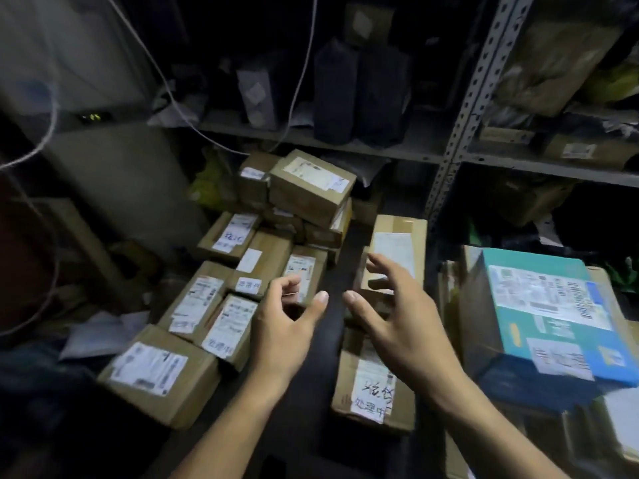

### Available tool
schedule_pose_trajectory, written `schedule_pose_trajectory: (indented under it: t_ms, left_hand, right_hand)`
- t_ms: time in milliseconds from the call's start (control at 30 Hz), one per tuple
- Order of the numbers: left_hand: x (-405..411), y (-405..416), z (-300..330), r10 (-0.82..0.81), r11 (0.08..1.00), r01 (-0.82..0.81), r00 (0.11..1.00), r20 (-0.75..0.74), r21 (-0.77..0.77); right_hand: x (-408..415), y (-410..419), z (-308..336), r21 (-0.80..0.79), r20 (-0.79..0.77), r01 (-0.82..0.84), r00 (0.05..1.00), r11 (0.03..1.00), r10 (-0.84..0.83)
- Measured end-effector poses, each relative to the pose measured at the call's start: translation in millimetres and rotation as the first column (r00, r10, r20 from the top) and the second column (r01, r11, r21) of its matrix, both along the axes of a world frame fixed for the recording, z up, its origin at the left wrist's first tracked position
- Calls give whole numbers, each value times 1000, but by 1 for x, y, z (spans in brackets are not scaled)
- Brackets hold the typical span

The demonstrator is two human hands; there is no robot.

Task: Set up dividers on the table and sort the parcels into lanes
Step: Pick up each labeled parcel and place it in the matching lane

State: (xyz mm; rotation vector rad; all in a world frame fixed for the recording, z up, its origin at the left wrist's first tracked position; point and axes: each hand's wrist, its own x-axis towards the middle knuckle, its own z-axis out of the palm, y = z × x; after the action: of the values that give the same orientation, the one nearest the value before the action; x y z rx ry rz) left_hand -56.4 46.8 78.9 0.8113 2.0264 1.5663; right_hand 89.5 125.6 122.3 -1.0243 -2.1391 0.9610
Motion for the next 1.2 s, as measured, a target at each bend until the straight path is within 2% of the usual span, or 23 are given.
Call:
schedule_pose_trajectory:
  t_ms: [133, 233, 400, 533, 633, 733, 867, 967, 1200]
  left_hand:
    - [-79, -45, -30, 120, 989, -119, 993, 4, -88]
    - [-134, -72, -59, 157, 974, -150, 987, 29, -171]
    - [-204, -85, -106, 95, 945, -78, 995, 41, -317]
    - [-238, -65, -139, -77, 877, 44, 996, -49, -479]
    - [-248, -43, -159, -268, 775, 166, 960, -79, -610]
    - [-253, -28, -174, -353, 692, 210, 933, -71, -691]
    - [-256, -17, -183, -343, 666, 163, 933, -105, -728]
    - [-256, -12, -185, -339, 653, 184, 938, -66, -735]
    - [-233, -2, -184, -346, 680, 230, 938, -27, -696]
  right_hand:
    - [-80, -20, -36, -101, 80, -100, 991, 990, 108]
    - [-134, -30, -75, -220, 111, -114, 984, 969, 141]
    - [-203, -34, -150, -492, 198, 4, 974, 870, 108]
    - [-236, -40, -207, -636, 308, 147, 949, 757, 75]
    - [-251, -47, -232, -680, 354, 234, 935, 695, 31]
    - [-261, -53, -248, -732, 342, 257, 939, 631, 14]
    - [-263, -58, -257, -768, 305, 271, 952, 579, -42]
    - [-257, -61, -260, -783, 293, 298, 951, 546, -99]
    - [-226, -63, -261, -721, 297, 374, 927, 583, -229]
